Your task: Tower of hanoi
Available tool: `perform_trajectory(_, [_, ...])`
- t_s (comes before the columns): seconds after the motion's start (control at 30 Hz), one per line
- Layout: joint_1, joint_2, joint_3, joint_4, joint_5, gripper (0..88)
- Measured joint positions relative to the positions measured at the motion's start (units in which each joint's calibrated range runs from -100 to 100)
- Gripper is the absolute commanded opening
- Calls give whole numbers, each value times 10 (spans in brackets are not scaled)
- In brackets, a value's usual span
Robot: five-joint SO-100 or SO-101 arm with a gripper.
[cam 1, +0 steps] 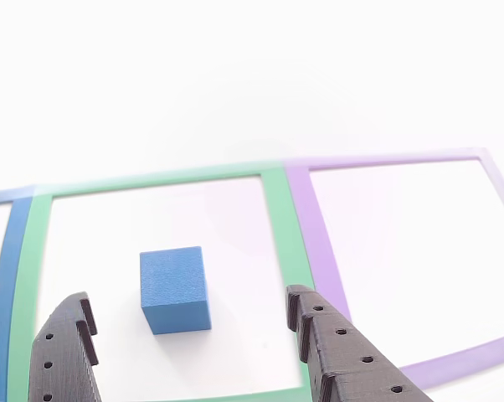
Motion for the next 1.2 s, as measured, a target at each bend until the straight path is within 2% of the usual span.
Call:
perform_trajectory(0.23, [-8, 144, -44, -111, 4, 234])
perform_trajectory(0.47, [-22, 230, -82, -167, 4, 229])
perform_trajectory(0.97, [-29, 349, -151, -217, 4, 217])
perform_trajectory(1.2, [-32, 369, -170, -217, 4, 175])
